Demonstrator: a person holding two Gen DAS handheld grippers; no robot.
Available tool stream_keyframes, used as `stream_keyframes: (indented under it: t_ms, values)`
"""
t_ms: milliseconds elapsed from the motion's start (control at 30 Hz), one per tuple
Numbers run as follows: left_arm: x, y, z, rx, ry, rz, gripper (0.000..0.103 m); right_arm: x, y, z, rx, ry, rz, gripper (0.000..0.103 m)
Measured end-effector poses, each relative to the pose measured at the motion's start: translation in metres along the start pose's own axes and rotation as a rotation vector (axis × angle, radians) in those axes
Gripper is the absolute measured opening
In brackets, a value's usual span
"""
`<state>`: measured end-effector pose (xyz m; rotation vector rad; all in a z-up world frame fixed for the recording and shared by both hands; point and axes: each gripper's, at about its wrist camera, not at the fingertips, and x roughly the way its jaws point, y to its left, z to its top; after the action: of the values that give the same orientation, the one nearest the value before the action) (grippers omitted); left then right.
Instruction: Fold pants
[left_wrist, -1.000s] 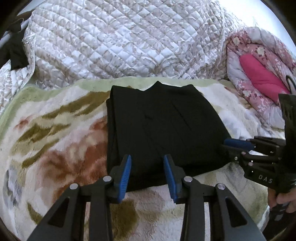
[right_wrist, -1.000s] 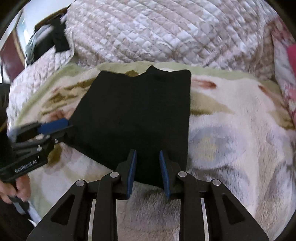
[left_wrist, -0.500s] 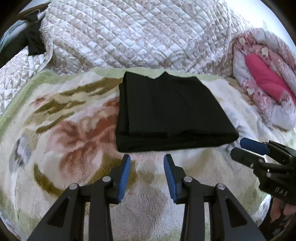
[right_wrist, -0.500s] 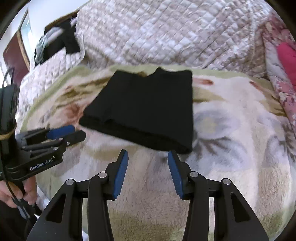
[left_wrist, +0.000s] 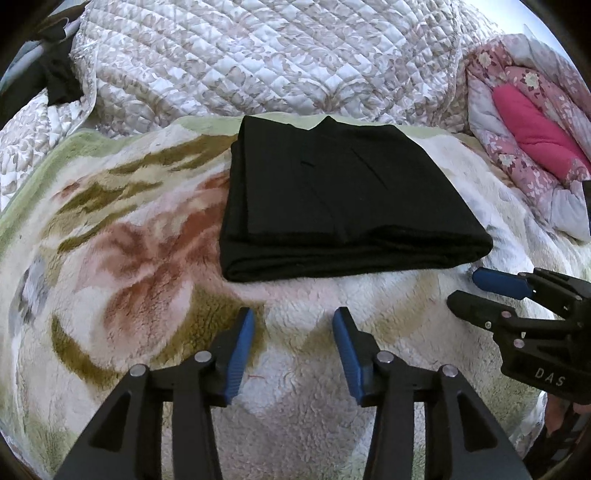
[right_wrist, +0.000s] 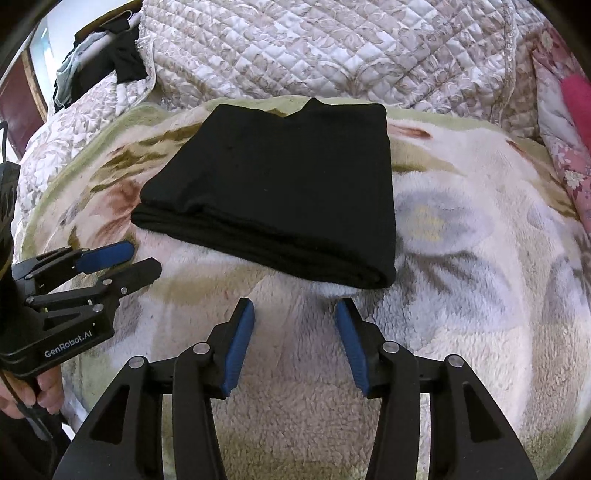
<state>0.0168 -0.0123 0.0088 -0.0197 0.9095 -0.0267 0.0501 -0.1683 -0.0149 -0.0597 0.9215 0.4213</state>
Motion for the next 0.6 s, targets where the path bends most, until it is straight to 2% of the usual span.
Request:
stream_keyframes:
  t_ms: [600]
  values:
    - [0.0016, -0.0012, -0.0006, 0.009, 0.002, 0.003, 0.052, 0.0012, 0.0025, -0.0002, -0.008, -0.005, -0.005, 0.052]
